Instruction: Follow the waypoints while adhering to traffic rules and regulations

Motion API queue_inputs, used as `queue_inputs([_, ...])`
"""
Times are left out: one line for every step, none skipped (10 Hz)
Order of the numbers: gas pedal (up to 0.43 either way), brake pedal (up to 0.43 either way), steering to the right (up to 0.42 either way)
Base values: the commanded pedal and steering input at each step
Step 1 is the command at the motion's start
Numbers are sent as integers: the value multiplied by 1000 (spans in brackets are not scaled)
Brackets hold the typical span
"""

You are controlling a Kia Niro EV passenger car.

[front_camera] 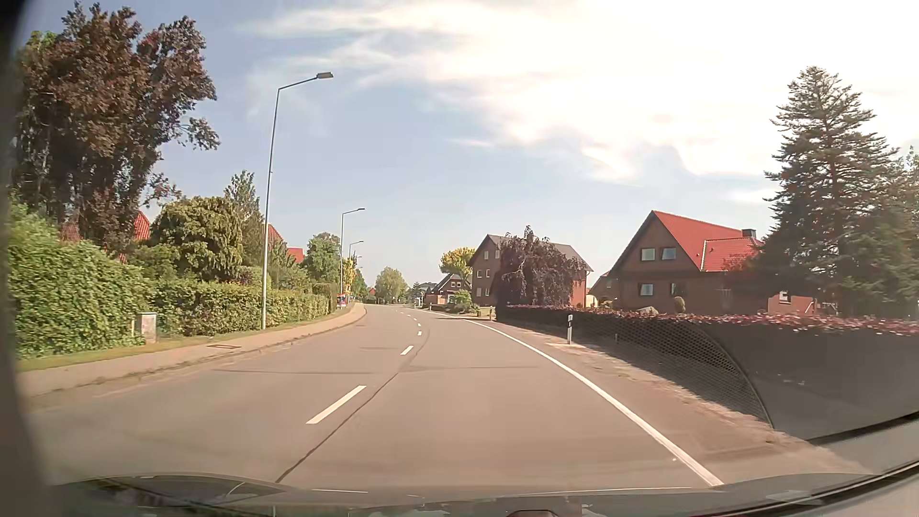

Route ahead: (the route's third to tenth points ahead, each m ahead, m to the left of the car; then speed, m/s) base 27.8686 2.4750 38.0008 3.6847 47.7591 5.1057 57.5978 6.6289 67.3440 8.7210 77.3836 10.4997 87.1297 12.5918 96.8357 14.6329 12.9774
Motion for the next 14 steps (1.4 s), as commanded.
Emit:
queue_inputs([157,0,-16])
queue_inputs([157,0,-16])
queue_inputs([157,0,-16])
queue_inputs([157,0,-17])
queue_inputs([169,0,-17])
queue_inputs([169,0,-17])
queue_inputs([169,0,-16])
queue_inputs([169,0,-16])
queue_inputs([169,0,-16])
queue_inputs([177,0,-16])
queue_inputs([177,0,-16])
queue_inputs([177,0,-16])
queue_inputs([177,0,-17])
queue_inputs([177,0,-17])
